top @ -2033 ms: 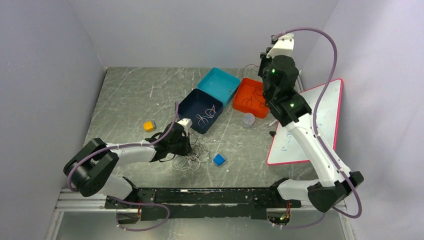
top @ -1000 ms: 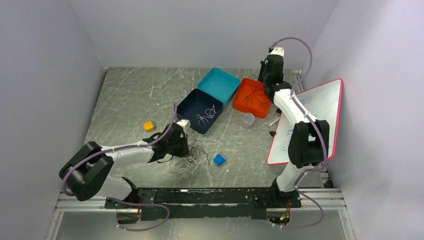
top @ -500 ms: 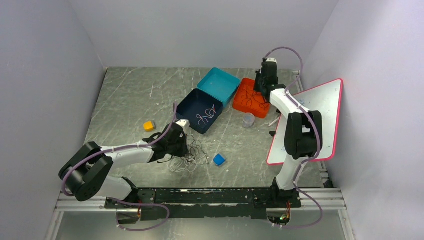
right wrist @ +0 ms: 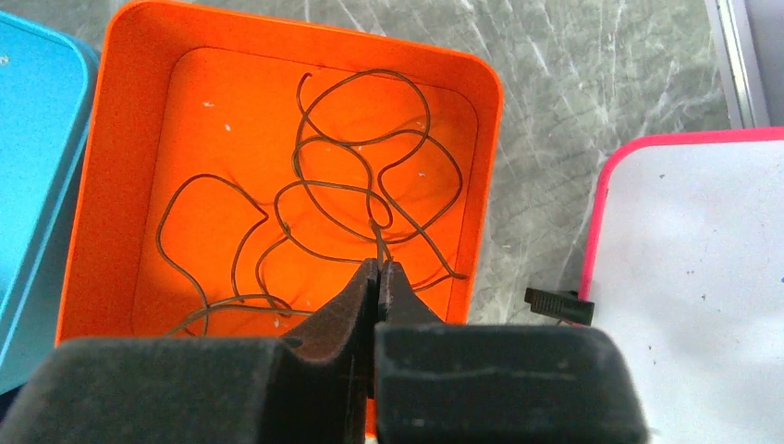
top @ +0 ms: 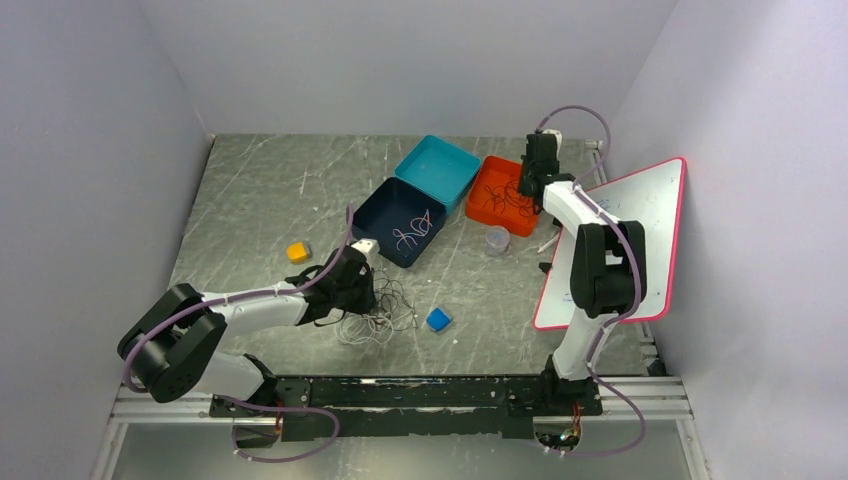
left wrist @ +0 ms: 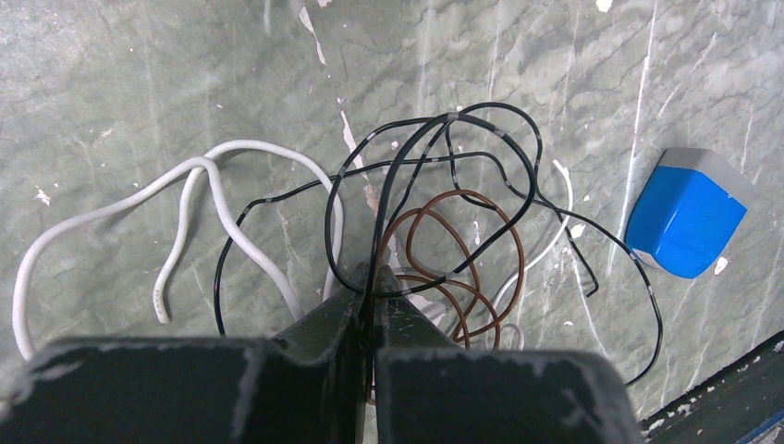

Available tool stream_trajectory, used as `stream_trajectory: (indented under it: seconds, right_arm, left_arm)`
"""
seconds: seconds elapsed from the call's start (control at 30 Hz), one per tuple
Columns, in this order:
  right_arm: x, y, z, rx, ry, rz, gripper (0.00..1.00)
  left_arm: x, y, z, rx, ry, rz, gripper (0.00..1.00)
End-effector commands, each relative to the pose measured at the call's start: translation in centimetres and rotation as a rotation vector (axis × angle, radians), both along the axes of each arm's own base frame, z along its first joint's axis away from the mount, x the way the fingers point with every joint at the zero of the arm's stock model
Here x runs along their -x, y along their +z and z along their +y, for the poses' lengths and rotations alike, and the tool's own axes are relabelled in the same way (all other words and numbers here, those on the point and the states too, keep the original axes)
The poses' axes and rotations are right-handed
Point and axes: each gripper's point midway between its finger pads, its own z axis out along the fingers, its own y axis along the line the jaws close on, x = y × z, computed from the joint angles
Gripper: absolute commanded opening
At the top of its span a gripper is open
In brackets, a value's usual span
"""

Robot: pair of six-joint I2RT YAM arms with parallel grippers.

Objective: Untangle the cables

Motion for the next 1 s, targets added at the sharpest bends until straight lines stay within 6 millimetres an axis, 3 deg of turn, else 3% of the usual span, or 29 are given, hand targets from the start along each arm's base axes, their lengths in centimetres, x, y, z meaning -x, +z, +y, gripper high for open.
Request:
stream_trajectory:
  seconds: [0.0,0.1,0.33,0.47,0.6,0.7,0.97]
  right_arm:
    - [-0.8,0.2,0.4,-0.007,0.052,-0.006,0.00]
    - [-1.7,-0.4,0.8,-0.016,0.078,0.001,0.00]
    - [-3.8,-4.0,1.6,-0.026,0.121,0.044,0.00]
    - [-4.7,-4.7,2.2,-0.045,0.144,0.035,0.08]
    - [-4.9,-2.7,2.3,-0.056,0.144,-0.027,0.13]
    - [-4.8,0.2,2.2,-0.052,0.141,-0.093,0.20]
    - [-4.0,4.7,1.3,-0.016,0.126,-0.170,0.50]
  left_arm:
    - [-0.2,0.3,-0.3,0.003,0.003,-0.005,0.07]
    - [-0.2,0.4,-0.3,0.005,0.008,-0.007,0.07]
    - [-0.2,0.5,0.0,0.001,0.014,-0.011,0.07]
    - [-0.1,0.6,0.1,-0.002,0.019,-0.012,0.07]
    - [-0.1,0.6,0.2,-0.003,0.026,-0.012,0.07]
    - [-0.2,0.6,0.0,0.001,0.024,-0.009,0.07]
    - [-0.6,0.8,-0.4,0.001,0.019,-0.012,0.08]
